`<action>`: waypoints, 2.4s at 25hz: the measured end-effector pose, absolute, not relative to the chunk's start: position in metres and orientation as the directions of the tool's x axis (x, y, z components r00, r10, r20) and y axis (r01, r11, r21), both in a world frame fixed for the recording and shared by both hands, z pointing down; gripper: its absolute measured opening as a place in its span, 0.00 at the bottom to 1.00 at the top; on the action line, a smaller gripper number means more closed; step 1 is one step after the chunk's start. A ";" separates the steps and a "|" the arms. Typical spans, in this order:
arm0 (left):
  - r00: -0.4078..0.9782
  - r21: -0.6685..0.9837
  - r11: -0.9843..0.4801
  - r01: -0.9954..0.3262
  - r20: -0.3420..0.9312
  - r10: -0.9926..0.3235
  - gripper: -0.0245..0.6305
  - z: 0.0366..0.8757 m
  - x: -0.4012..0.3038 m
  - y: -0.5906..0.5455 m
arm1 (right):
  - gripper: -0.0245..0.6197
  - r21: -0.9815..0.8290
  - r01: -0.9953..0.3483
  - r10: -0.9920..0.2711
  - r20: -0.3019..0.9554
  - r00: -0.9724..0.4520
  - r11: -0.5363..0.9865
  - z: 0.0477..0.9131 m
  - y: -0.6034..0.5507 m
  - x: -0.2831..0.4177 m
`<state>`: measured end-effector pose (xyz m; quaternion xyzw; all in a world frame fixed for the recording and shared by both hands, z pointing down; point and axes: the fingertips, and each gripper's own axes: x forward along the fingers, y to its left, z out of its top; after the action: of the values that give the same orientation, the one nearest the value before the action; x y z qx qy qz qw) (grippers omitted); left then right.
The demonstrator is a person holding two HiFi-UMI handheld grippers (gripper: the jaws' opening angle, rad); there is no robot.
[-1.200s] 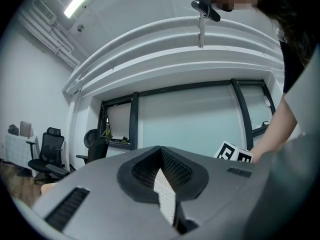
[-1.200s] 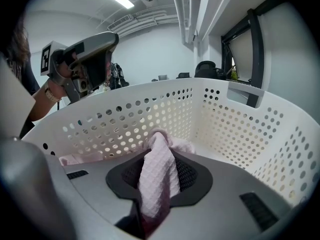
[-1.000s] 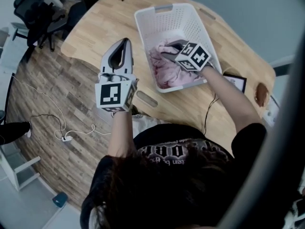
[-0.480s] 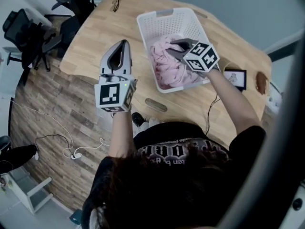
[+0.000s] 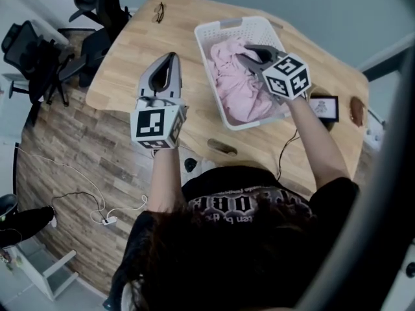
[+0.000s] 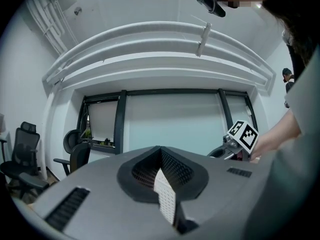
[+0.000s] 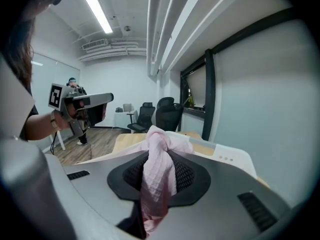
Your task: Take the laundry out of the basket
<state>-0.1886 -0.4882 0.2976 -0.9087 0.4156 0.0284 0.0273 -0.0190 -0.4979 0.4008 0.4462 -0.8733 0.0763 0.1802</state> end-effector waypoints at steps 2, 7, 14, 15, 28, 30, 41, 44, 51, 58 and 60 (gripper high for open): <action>0.655 -0.027 -0.654 -0.756 -0.065 -0.753 0.04 0.298 -0.194 -0.493 | 0.18 0.029 -0.823 -0.773 0.362 -0.521 0.568 0.392 -0.503 -0.018; 0.661 -0.037 -0.660 -0.750 -0.072 -0.747 0.04 0.294 -0.206 -0.503 | 0.18 0.034 -0.856 -0.821 0.308 -0.481 0.515 0.369 -0.513 -0.020; 0.670 -0.062 -0.667 -0.742 -0.082 -0.738 0.04 0.280 -0.224 -0.518 | 0.18 0.062 -0.871 -0.855 0.238 -0.460 0.487 0.327 -0.529 -0.027; 0.675 -0.065 -0.672 -0.738 -0.088 -0.733 0.04 0.277 -0.225 -0.522 | 0.18 0.067 -0.871 -0.856 0.235 -0.460 0.487 0.321 -0.534 -0.028; 0.684 -0.101 -0.677 -0.729 -0.133 -0.717 0.04 0.251 -0.264 -0.544 | 0.18 0.126 -0.880 -0.888 0.094 -0.450 0.459 0.231 -0.551 -0.062; 0.680 -0.104 -0.672 -0.733 -0.137 -0.720 0.04 0.248 -0.271 -0.546 | 0.18 0.115 -0.874 -0.881 0.074 -0.467 0.473 0.220 -0.554 -0.071; 0.634 -0.100 -0.626 -0.773 -0.150 -0.759 0.04 0.251 -0.329 -0.551 | 0.17 0.131 -0.831 -0.839 0.002 -0.545 0.540 0.191 -0.564 -0.150; 0.621 -0.093 -0.615 -0.783 -0.156 -0.768 0.04 0.248 -0.360 -0.556 | 0.17 0.151 -0.817 -0.825 -0.009 -0.564 0.557 0.180 -0.571 -0.190; 0.602 -0.099 -0.594 -0.798 -0.160 -0.782 0.04 0.247 -0.400 -0.564 | 0.17 0.138 -0.796 -0.801 -0.026 -0.598 0.590 0.179 -0.589 -0.244; 0.573 -0.108 -0.563 -0.819 -0.154 -0.805 0.04 0.253 -0.386 -0.575 | 0.17 0.094 -0.765 -0.764 -0.052 -0.643 0.637 0.195 -0.603 -0.241; 0.565 -0.107 -0.555 -0.825 -0.146 -0.812 0.04 0.258 -0.379 -0.580 | 0.17 0.070 -0.758 -0.756 -0.058 -0.652 0.648 0.203 -0.610 -0.237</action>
<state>-0.3794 -0.5802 0.2577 -0.8808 0.4647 0.0396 0.0818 -0.2370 -0.6098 0.2031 0.4171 -0.9077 -0.0440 -0.0119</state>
